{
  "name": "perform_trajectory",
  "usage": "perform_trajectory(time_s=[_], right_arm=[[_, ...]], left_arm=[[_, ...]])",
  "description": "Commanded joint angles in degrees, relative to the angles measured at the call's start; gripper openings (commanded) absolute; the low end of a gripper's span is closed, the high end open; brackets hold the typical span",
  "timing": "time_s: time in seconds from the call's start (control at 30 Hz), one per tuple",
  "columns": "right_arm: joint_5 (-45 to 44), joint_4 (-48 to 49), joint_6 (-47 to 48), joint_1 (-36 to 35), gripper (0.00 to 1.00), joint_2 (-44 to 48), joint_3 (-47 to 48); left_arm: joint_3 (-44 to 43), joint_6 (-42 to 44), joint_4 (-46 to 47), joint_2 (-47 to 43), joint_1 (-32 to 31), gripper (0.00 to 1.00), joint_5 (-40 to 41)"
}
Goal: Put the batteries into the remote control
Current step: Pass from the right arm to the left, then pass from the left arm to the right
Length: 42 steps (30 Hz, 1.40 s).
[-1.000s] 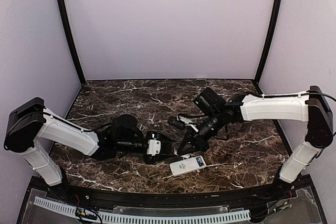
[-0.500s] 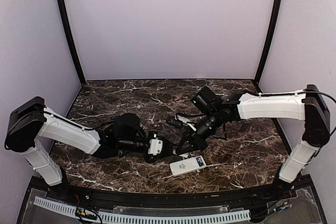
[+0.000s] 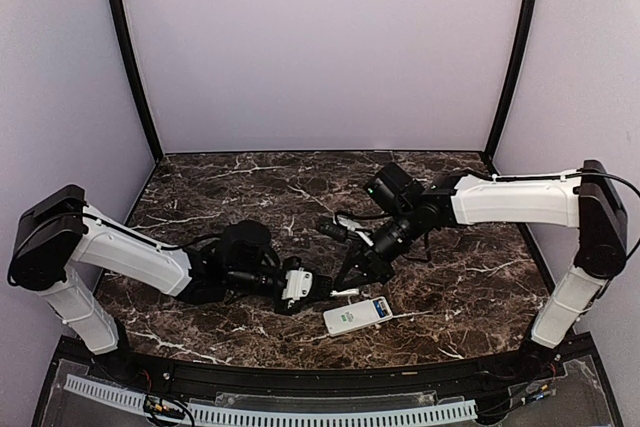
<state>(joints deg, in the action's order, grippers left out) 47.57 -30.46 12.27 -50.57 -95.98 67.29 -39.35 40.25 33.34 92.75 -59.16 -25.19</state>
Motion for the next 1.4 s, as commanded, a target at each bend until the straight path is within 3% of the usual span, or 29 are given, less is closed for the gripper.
perform_trajectory(time_s=[0.0,0.1,0.17,0.27,0.47,0.73,1.07,1.37], right_arm=[[-5.8,-3.8,1.8,-0.2,0.08,3.4,1.5],[-11.8,-4.5,3.1,-0.1,0.30,8.1,0.9],[-15.8,-4.7,4.6,-0.1,0.36,11.6,-0.2],[-17.9,-4.7,7.0,-0.1,0.41,14.5,-1.8],[-14.2,-6.6,10.3,0.1,0.43,14.7,1.3],[-10.6,-12.1,13.7,-0.1,0.41,9.2,6.6],[-3.3,-11.8,14.2,-0.1,0.18,8.1,7.1],[-2.3,-13.2,14.5,-0.1,0.14,6.6,7.5]], left_arm=[[-1.9,-5.4,-1.6,-3.4,0.2,0.00,1.8],[-4.0,-10.0,-7.6,-4.6,0.1,0.00,3.4],[-5.4,-15.6,-11.1,-5.6,0.2,0.00,3.2],[-6.8,-20.8,-15.3,-7.5,0.2,0.00,2.1],[-11.8,-26.9,-24.8,-9.4,0.2,0.00,-4.1],[-14.7,-28.2,-28.6,-10.8,0.2,0.00,-5.0],[-14.5,-28.0,-28.4,-10.5,0.2,0.00,-5.6],[-14.3,-28.1,-27.1,-10.6,0.2,0.00,-6.0]])
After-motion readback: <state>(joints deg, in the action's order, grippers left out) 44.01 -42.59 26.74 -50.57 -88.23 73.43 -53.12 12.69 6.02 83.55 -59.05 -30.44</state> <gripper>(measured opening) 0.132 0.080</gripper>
